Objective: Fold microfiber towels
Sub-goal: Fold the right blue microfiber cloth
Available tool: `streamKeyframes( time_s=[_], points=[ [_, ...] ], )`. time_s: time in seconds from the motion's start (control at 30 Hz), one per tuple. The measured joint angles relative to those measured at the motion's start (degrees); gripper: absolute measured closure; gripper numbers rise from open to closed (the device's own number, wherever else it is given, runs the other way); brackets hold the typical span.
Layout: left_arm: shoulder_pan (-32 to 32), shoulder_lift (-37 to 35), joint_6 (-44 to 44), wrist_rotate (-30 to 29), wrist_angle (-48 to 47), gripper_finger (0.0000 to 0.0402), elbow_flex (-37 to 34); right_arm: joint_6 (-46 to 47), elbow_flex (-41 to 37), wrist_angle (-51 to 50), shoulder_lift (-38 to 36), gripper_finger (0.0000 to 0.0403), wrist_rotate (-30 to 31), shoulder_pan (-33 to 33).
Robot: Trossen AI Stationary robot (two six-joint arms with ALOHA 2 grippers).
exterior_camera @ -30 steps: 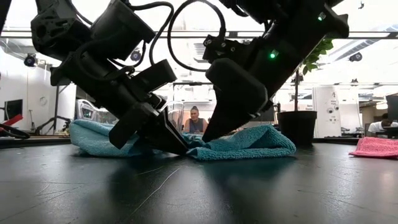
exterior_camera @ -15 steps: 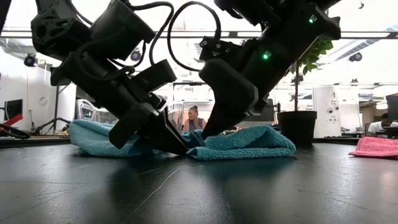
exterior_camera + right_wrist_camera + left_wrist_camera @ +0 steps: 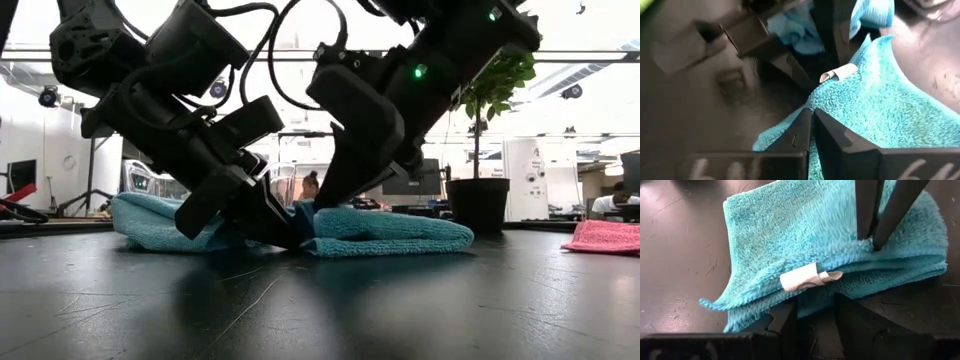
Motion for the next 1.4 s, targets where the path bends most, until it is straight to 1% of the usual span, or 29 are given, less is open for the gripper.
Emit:
streamKeyframes(
  time_s=[0.13,0.3,0.43,0.53,0.63,0.73,0.8,0.83,0.93,0.97,1.07,1.13,1.2,1.23,1.3,1.4],
  points=[
    [-0.1,-0.18,0.01,0.02,-0.33,0.0286,0.23,0.27,-0.09,0.21,0.37,0.0364,-0.02,-0.01],
    [-0.27,-2.63,-0.08,0.22,-1.74,0.0286,0.63,-0.72,-0.11,-0.2,-0.03,0.0312,-0.22,-0.13],
    [-0.79,-4.87,-0.13,0.24,-3.97,0.0286,0.61,-3.46,-0.15,-3.17,-3.28,0.0277,-0.16,-0.13],
    [-1.0,-7.17,-0.38,0.24,-7.48,0.0285,0.7,-4.95,-0.24,-7.08,-6.27,0.026,0.12,-0.11],
    [-0.94,-9.81,-2.81,0.19,-11.67,0.0286,0.61,-6.24,-1.54,-11.13,-9.61,0.0256,0.32,-0.11],
    [-0.9,-12.35,-6.1,0.11,-14.95,0.0285,0.96,-7.72,-4.89,-12.64,-13.31,0.0266,1.98,0.1],
    [-0.96,-13.69,-7.96,0.15,-14.74,0.0285,0.98,-7.92,-8.3,-12.07,-15.87,0.0278,3.19,0.15],
    [-0.98,-13.91,-8.89,0.06,-13.0,0.0286,1.12,-7.96,-10.22,-11.18,-16.95,0.0285,3.49,0.13],
    [-0.98,-13.62,-9.13,0.01,-6.03,0.0286,1.16,-8.95,-16.97,-3.44,-20.51,0.0314,3.66,0.09],
    [-0.98,-12.7,-9.13,-0.01,-2.36,0.0286,1.21,-9.07,-19.48,0.84,-21.47,0.0326,3.7,-0.02],
    [-0.98,-9.43,-9.11,0.04,3.35,0.0286,1.31,-11.66,-26.58,14.04,-22.48,0.0366,3.64,-0.26],
    [-0.98,-7.18,-9.1,0.2,4.1,0.0286,2.12,-13.63,-30.59,23.08,-22.15,0.0386,3.5,-0.69],
    [-1.15,-4.6,-9.59,0.46,4.35,0.0286,3.39,-14.39,-33.43,33.29,-20.81,0.0391,3.61,-1.82],
    [-1.25,-3.29,-10.12,0.94,4.22,0.0286,4.08,-14.49,-34.67,36.65,-19.88,0.0392,3.67,-2.56],
    [-1.6,-1.0,-10.6,1.69,4.0,0.0286,5.45,-14.47,-35.98,42.94,-17.42,0.0394,3.84,-4.2],
    [-2.19,1.59,-11.03,1.78,3.32,0.0286,7.63,-14.78,-36.31,49.15,-13.75,0.0394,3.83,-6.66]
  ],
)
